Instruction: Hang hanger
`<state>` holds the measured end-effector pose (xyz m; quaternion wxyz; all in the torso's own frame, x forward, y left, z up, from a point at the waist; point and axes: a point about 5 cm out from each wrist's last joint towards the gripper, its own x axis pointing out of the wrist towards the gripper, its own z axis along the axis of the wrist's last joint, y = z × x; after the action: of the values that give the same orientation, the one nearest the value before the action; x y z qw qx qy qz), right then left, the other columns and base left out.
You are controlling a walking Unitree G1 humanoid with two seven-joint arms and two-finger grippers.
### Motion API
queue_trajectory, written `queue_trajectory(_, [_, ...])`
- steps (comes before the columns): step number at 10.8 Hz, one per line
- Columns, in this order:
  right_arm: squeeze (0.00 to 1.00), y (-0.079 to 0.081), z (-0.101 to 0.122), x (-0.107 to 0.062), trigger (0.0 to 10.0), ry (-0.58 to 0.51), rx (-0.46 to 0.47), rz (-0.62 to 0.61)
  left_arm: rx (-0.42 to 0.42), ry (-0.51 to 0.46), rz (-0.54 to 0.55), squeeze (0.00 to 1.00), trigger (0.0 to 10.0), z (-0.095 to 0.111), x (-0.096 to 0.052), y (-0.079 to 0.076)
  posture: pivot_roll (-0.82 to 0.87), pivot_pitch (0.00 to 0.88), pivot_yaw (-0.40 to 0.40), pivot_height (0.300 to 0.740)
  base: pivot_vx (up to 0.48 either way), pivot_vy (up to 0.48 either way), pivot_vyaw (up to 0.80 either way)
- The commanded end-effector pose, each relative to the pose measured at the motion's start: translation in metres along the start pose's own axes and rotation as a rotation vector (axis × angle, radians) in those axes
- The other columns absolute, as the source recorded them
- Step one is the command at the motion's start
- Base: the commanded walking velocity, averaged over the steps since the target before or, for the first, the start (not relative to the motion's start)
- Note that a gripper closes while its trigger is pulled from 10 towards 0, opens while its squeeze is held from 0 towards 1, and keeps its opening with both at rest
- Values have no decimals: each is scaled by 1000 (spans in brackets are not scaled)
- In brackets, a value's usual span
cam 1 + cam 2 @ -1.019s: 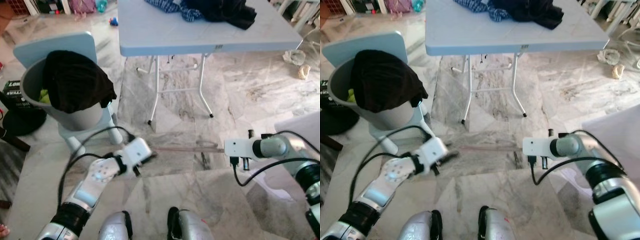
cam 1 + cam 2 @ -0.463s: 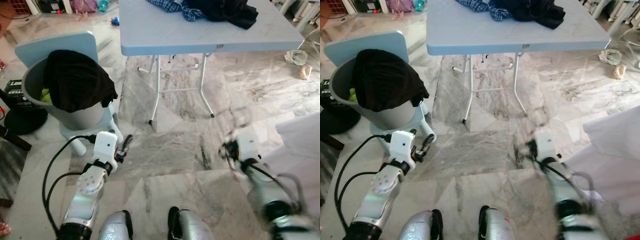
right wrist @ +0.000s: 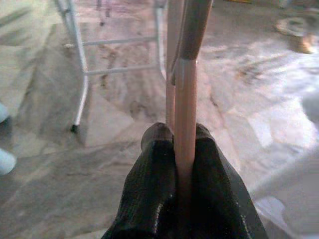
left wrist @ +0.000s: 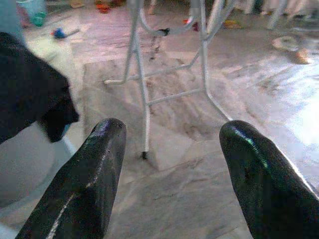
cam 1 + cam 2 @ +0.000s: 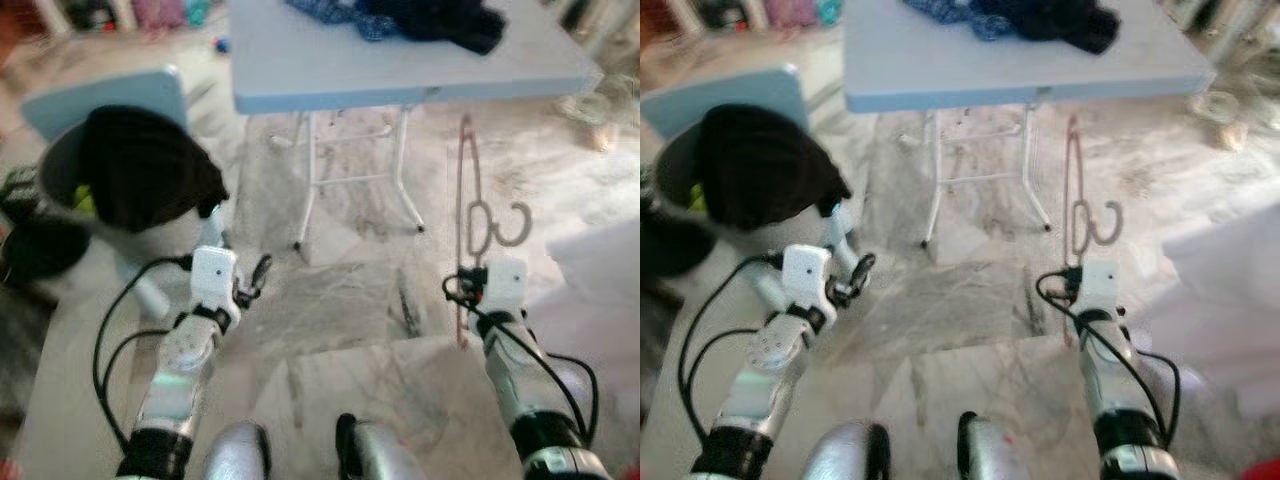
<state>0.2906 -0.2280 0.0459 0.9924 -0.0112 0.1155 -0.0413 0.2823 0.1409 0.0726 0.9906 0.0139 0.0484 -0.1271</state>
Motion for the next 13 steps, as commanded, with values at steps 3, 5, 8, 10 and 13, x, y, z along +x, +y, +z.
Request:
queue_trajectory(3, [0,2,-4,-6,10000,12,0,-7,-21,0,-14,0,10000,1,-1,-2,6,180,-28,740,0,480,-800])
queue_trajectory(5, [0,1,-1,-8,10000,8,7,-25,-32,0,-15,0,10000,2,0,-2,-3,180,-31,740,0,476,-800])
queue_trajectory(8, [0,0,3,-8,10000,-11,21,-54,-41,-7,-33,0,10000,3,-1,-2,-2,181,-33,740,255,255,-800])
queue_trajectory(10, [0,-1,3,-9,10000,-4,27,-72,-48,-5,-40,0,10000,3,-1,-3,-4,181,-34,740,454,0,-800])
queue_trajectory(13, [0,-3,2,-9,10000,3,39,-117,-49,-1,-60,0,10000,3,-1,-6,-6,182,-34,740,461,0,-800])
